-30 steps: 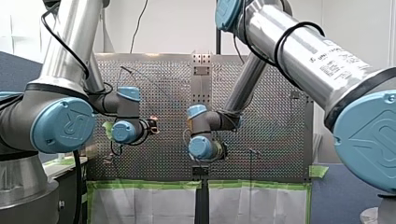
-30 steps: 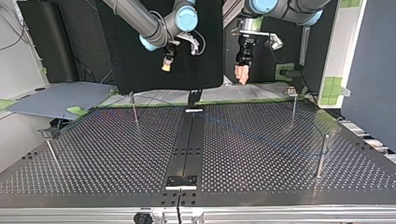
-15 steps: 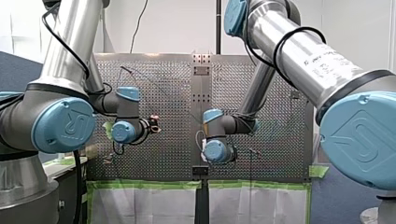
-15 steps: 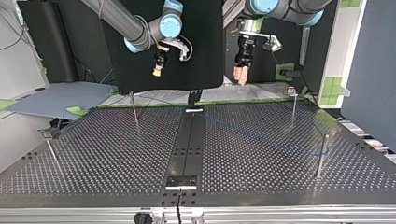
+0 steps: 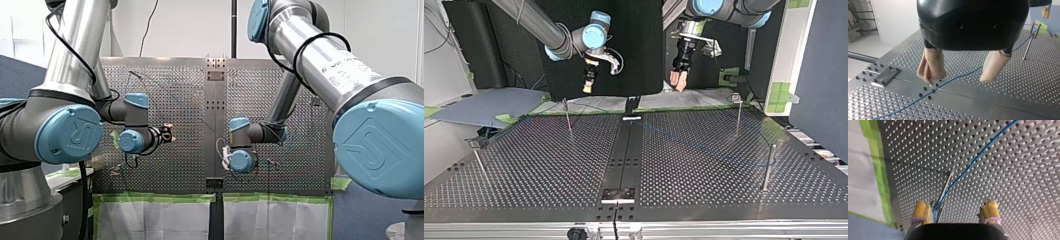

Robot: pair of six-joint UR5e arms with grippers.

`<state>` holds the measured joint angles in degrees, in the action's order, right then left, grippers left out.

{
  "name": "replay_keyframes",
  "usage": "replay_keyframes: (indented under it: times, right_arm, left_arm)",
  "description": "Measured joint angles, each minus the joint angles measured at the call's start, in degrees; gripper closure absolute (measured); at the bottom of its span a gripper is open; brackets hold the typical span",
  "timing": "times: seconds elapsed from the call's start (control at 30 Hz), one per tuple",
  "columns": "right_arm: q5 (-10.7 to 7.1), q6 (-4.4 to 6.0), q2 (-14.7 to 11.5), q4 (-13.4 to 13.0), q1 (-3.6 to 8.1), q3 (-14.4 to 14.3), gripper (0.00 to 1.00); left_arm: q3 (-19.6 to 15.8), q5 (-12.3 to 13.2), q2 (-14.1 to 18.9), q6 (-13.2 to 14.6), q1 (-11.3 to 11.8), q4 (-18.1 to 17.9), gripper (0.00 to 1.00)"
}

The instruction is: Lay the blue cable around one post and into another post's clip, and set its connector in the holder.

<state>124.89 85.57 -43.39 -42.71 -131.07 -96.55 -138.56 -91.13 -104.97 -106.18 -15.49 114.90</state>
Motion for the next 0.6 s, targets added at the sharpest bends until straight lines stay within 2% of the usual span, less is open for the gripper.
replay_keyframes:
  times: [0.17, 0.33, 0.47, 0.6]
  right_arm:
    - [-2.79, -2.74, 0.0, -2.8, -0.32, 0.0, 0.01]
    - [-5.50, -4.62, 0.0, -5.4, -0.54, 0.0, 0.01]
    - [-7.68, -5.10, 0.0, -6.4, -0.77, 0.0, 0.01]
    - [-10.03, -5.20, 0.0, -7.0, -1.11, 0.0, 0.01]
  left_arm:
    - [0.0, -0.8, 0.0, -0.1, 0.1, 0.5, 0.00]
    - [0.0, -1.0, 0.0, -0.2, 0.2, 0.8, 0.00]
    - [0.0, -1.5, 0.0, -0.2, 0.2, 1.1, 0.00]
    - [0.1, -3.4, 0.0, 0.2, 0.2, 1.6, 0.00]
